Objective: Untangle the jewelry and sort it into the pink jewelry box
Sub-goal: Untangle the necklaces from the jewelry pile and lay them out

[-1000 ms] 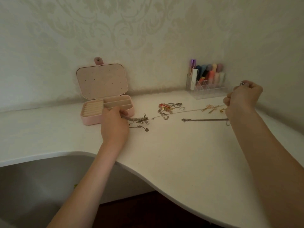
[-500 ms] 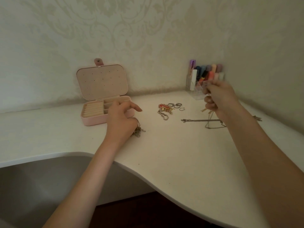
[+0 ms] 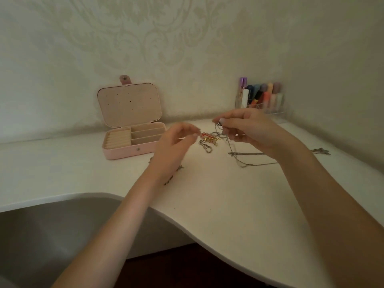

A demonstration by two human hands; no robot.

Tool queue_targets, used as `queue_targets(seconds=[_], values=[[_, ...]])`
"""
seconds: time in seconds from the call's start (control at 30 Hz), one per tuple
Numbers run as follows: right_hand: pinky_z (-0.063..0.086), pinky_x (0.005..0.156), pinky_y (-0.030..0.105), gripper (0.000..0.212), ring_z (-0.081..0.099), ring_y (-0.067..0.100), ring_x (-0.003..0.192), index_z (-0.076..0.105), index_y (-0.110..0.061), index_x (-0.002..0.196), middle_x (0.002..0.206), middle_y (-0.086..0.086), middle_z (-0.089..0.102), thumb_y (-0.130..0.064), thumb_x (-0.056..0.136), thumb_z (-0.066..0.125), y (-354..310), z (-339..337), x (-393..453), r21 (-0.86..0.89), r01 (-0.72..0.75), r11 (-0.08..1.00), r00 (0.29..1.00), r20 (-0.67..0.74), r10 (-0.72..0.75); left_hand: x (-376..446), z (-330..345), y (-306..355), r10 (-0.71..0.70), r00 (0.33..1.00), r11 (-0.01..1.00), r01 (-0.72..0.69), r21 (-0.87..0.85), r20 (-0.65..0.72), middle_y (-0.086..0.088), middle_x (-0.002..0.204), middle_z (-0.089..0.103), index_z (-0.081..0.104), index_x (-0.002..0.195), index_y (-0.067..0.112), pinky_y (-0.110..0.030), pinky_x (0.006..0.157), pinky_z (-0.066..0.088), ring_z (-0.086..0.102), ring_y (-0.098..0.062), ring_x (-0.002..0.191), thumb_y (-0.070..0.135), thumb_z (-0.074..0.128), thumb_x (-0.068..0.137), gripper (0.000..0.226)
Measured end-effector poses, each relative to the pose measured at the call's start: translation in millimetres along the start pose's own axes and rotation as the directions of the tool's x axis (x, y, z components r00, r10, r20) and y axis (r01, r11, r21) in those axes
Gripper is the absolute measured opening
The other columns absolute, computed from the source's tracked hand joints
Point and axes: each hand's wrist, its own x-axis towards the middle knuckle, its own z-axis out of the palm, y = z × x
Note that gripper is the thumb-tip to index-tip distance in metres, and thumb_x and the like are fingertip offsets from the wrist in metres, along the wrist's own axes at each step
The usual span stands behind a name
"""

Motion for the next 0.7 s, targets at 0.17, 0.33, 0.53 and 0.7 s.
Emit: queue_targets(seconds=[0.17, 0.33, 0.53, 0.7], values=[[0.034, 0.057, 0.019, 0.013, 0.042, 0.007, 0.058, 0.075, -0.013, 0.096, 0.069, -0.001, 0.06, -0.013, 0.085, 0.066, 6, 0, 1, 0.024, 0.043, 0.999, 0.999, 0.005, -0.043, 10, 40, 8, -0.094, 0.994, 0.985, 0.101, -0.143, 0.05, -0.003, 0.088, 0.074, 0.059, 0.1, 0.022, -0.047, 0.089, 0.05, 0.068, -0.026, 0.094, 0.019, 0.065, 0.087, 0.015], [0.042, 0.062, 0.02, 0.014, 0.059, 0.008, 0.07, 0.073, -0.012, 0.098, 0.08, -0.001, 0.069, -0.012, 0.088, 0.063, 11, -7, 1, 0.047, -0.029, 0.998, 0.998, -0.056, 0.032, 13, 48, 6, -0.168, 0.986, 0.957, 0.168, -0.237, 0.019, -0.004, 0.076, 0.074, 0.063, 0.096, 0.014, -0.044, 0.086, 0.052, 0.071, -0.019, 0.079, 0.006, 0.062, 0.089, 0.011], [0.05, 0.065, 0.018, 0.014, 0.066, 0.01, 0.074, 0.07, -0.014, 0.097, 0.086, 0.0, 0.069, -0.011, 0.092, 0.058, 7, -5, 2, 0.125, 0.024, 0.992, 0.985, -0.174, -0.002, 10, 45, 1, -0.207, 0.978, 0.968, 0.207, -0.143, 0.013, -0.008, 0.074, 0.071, 0.065, 0.082, 0.012, -0.033, 0.072, 0.057, 0.07, -0.019, 0.065, 0.007, 0.06, 0.09, 0.011], [0.055, 0.07, 0.021, 0.016, 0.068, 0.012, 0.076, 0.071, -0.014, 0.098, 0.085, 0.001, 0.067, -0.009, 0.094, 0.056, 5, -5, 0, 0.168, 0.074, 0.983, 0.982, -0.182, -0.043, 6, 43, 4, -0.237, 0.971, 0.957, 0.239, -0.165, 0.031, -0.011, 0.074, 0.07, 0.057, 0.085, 0.008, -0.031, 0.064, 0.057, 0.069, -0.022, 0.061, 0.011, 0.054, 0.094, 0.01]])
